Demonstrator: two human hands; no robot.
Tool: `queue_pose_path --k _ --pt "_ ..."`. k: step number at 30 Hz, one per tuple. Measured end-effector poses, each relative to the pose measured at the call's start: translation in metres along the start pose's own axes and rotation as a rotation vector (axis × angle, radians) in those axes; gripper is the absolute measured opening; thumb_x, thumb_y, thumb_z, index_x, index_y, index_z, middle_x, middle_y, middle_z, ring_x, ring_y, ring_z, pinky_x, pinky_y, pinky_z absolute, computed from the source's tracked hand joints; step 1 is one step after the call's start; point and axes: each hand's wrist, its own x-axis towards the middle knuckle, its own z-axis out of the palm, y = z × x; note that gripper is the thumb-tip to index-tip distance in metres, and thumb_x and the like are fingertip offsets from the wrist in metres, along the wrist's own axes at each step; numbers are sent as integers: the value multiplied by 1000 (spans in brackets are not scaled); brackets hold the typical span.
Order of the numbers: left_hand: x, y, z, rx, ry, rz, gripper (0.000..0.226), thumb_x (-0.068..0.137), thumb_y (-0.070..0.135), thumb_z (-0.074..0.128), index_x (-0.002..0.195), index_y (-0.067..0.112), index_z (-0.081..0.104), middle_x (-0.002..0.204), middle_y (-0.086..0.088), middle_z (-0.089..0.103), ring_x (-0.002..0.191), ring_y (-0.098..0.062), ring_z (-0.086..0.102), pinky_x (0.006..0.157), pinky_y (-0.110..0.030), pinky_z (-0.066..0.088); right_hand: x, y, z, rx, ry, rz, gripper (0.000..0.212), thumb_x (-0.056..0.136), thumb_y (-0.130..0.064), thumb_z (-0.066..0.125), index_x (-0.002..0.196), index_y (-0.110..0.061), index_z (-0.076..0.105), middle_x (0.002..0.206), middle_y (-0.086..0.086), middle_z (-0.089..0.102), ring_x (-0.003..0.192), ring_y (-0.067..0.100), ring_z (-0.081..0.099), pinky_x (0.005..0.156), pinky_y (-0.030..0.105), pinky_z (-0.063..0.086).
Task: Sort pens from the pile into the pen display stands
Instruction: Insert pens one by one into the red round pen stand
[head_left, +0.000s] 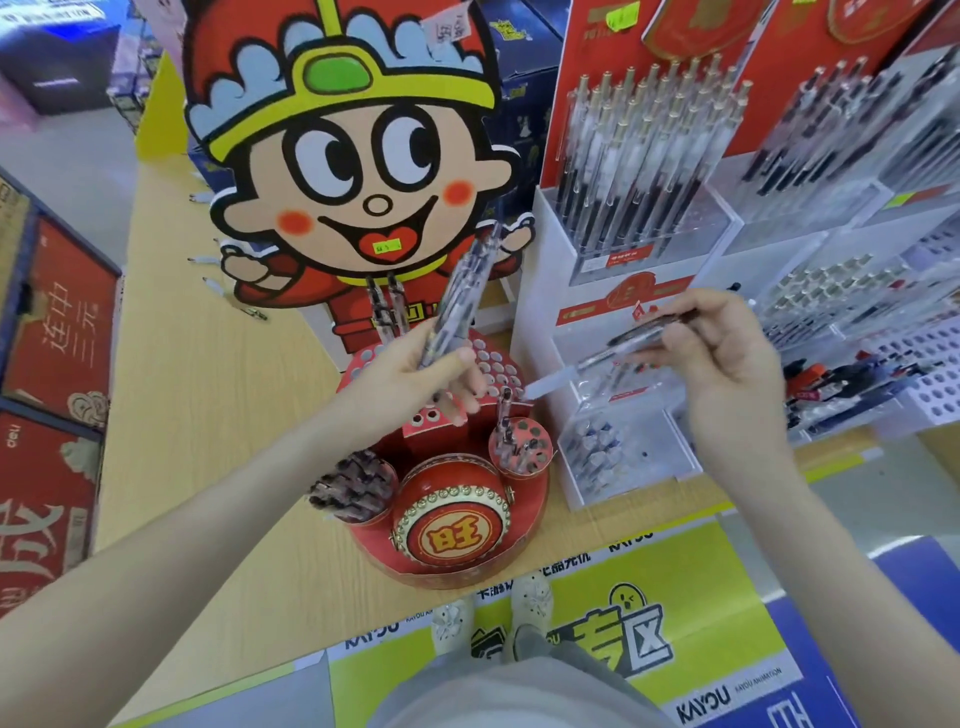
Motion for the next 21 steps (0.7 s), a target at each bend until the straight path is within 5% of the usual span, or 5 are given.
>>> queue_pose_path --k 5,9,13,21 --pt "2 -13 -15 118 -34 -83 6 93 16 56 97 11 58 84 -6 70 75 -21 68 66 -31 57 -9 20 3 -452 -106 -65 28 92 -14 54 94 -42 51 80 -6 66 75 16 66 73 26 50" --pt "5 -13 -14 141 -89 -115 21 83 27 60 97 12 64 87 -3 73 77 -20 69 68 -30 57 -17 46 26 -598 -275 -47 11 93 -11 54 102 -15 60 78 -2 68 73 -5 62 64 11 45" --pt "5 -10 -14 179 -90 -116 15 88 20 60 100 12 65 92 -5 74 72 -18 69 64 -29 57 -8 57 32 -678 -346 -47 16 96 -16 49 110 -12 58 89 9 69 83 24 65 74 40 51" --pt "3 -11 -15 240 -96 -153 15 96 16 55 108 16 62 79 7 73 50 -9 44 46 -23 35 5 58 28 -704 -340 -83 17 96 -13 50 110 -9 58 91 10 69 83 26 65 72 30 46"
